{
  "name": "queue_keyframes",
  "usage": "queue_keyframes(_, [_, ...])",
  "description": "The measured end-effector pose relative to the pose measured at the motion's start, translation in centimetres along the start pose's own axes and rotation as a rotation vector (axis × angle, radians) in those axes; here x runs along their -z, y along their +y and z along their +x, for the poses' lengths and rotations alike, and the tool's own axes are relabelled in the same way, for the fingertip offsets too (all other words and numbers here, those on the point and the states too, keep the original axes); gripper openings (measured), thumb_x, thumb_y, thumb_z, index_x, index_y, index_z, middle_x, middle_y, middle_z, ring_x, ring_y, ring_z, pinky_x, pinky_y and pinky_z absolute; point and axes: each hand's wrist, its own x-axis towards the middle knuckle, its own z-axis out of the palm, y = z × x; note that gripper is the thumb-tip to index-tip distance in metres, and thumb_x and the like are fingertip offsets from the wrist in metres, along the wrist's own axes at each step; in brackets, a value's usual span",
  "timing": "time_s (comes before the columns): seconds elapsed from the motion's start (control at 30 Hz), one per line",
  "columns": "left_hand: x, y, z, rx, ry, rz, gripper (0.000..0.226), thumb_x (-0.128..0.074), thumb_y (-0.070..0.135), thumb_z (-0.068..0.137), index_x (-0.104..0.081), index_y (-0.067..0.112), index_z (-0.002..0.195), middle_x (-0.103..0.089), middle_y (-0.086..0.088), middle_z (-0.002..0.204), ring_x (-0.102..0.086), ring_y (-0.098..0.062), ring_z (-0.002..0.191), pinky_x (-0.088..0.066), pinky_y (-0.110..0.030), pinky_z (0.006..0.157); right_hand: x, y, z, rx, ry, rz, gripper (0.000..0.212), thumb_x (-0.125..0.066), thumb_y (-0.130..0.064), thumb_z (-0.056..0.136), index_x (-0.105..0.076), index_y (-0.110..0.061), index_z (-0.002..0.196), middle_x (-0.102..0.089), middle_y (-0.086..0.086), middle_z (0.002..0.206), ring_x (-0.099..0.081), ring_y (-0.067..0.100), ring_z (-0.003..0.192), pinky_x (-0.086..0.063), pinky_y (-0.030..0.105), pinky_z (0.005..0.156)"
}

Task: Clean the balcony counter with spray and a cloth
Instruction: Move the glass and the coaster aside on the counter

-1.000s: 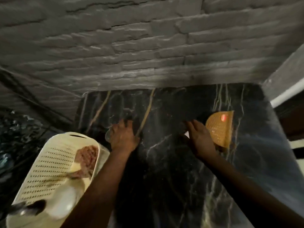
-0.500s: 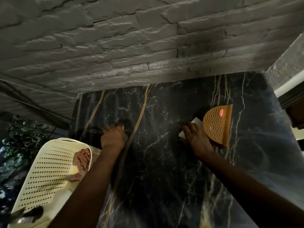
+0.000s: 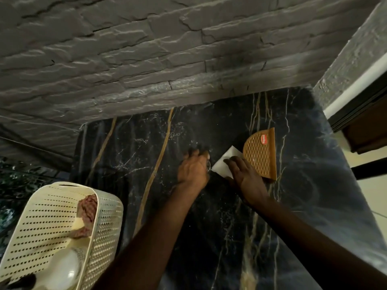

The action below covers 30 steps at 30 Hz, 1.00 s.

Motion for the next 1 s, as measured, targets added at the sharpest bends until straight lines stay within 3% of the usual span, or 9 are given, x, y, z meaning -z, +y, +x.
queue_keyframes(0.1, [-0.1,0.3,-0.4,-0.002,0.026,0.028,0.064,-0.072,0.027,0.080,-0.042,0.029,0.135,-0.037,-0.005,0.143,-0.036,-0.026,0.130,-0.038,-0.038,0.101,0.0,0.2,-0.3,-0.010,-0.008,0.006,0.055,-0.060,-0.023,0.089,-0.039,-0.012,0.139,-0.040,0.014,0.142,-0.037,0.029,0.130,-0.040,0.043,0.103])
queue_keyframes(0.23, [0.1,2.3,-0.3,-0.118,0.198,-0.008,0.060,-0.065,0.038,0.084,-0.040,0.028,0.137,-0.033,-0.002,0.144,-0.032,-0.024,0.131,-0.033,-0.037,0.104,0.8,1.1,-0.1,-0.008,0.099,-0.016,0.054,-0.067,-0.019,0.083,-0.048,-0.006,0.132,-0.049,0.019,0.134,-0.045,0.035,0.124,-0.045,0.050,0.098])
queue_keyframes(0.33, [-0.8,4.5,0.2,-0.221,0.145,-0.036,0.059,-0.065,0.036,0.084,-0.041,0.022,0.137,-0.043,-0.005,0.139,-0.042,-0.024,0.125,-0.039,-0.037,0.100,1.9,2.9,0.0,-0.096,0.191,-0.124,0.061,-0.068,-0.025,0.083,-0.044,-0.006,0.136,-0.043,0.022,0.140,-0.038,0.039,0.130,-0.030,0.055,0.108])
queue_keyframes(0.47, [-3.3,6.4,0.8,-0.191,0.012,0.011,0.061,-0.065,0.034,0.084,-0.041,0.015,0.136,-0.045,-0.011,0.137,-0.046,-0.030,0.124,-0.041,-0.041,0.099,1.6,4.6,-0.5,-0.166,0.074,-0.133,0.080,-0.064,-0.038,0.084,-0.023,-0.013,0.148,-0.018,0.020,0.154,-0.011,0.039,0.142,-0.007,0.056,0.112])
queue_keyframes(0.53, [-3.9,6.8,1.1,-0.174,0.009,0.032,0.055,-0.065,0.032,0.086,-0.044,0.014,0.133,-0.045,-0.012,0.136,-0.048,-0.031,0.122,-0.043,-0.041,0.096,1.2,5.0,-1.1,-0.137,0.081,-0.122,0.082,-0.065,-0.038,0.083,-0.021,-0.015,0.148,-0.017,0.019,0.154,-0.010,0.038,0.142,-0.012,0.056,0.111])
queue_keyframes(0.63, [-4.2,7.0,1.4,-0.191,0.066,0.026,0.032,-0.057,0.023,0.092,-0.054,0.014,0.122,-0.050,-0.009,0.129,-0.055,-0.027,0.113,-0.048,-0.038,0.090,0.8,5.5,-1.5,-0.101,0.163,-0.065,0.063,-0.051,-0.033,0.089,-0.027,-0.013,0.145,-0.030,0.021,0.149,-0.024,0.040,0.138,-0.032,0.058,0.106])
queue_keyframes(0.77, [-4.1,6.7,1.9,-0.214,0.107,-0.028,0.021,-0.047,0.017,0.096,-0.062,0.016,0.111,-0.062,-0.006,0.114,-0.064,-0.023,0.100,-0.050,-0.034,0.081,0.3,5.9,-1.6,-0.105,0.193,-0.050,0.059,-0.038,-0.035,0.091,-0.022,-0.015,0.144,-0.034,0.020,0.148,-0.026,0.037,0.137,-0.030,0.053,0.105])
queue_keyframes(0.9, [-3.4,6.6,2.4,-0.137,0.120,-0.203,0.023,-0.050,0.021,0.096,-0.063,0.019,0.115,-0.067,-0.003,0.110,-0.064,-0.017,0.097,-0.051,-0.029,0.078,0.6,6.3,-2.1,-0.124,0.250,0.041,0.062,-0.034,-0.044,0.092,-0.026,-0.014,0.146,-0.027,0.015,0.152,-0.020,0.031,0.141,-0.022,0.046,0.110])
queue_keyframes(1.0, [-1.1,7.8,2.4,-0.020,0.249,-0.589,0.021,-0.059,0.021,0.091,-0.067,0.019,0.110,-0.071,0.001,0.101,-0.065,-0.012,0.085,-0.048,-0.024,0.071,1.5,6.8,-3.2,-0.123,0.370,0.279,0.062,-0.036,-0.043,0.092,-0.029,-0.011,0.145,-0.027,0.013,0.152,-0.025,0.026,0.139,-0.026,0.042,0.111])
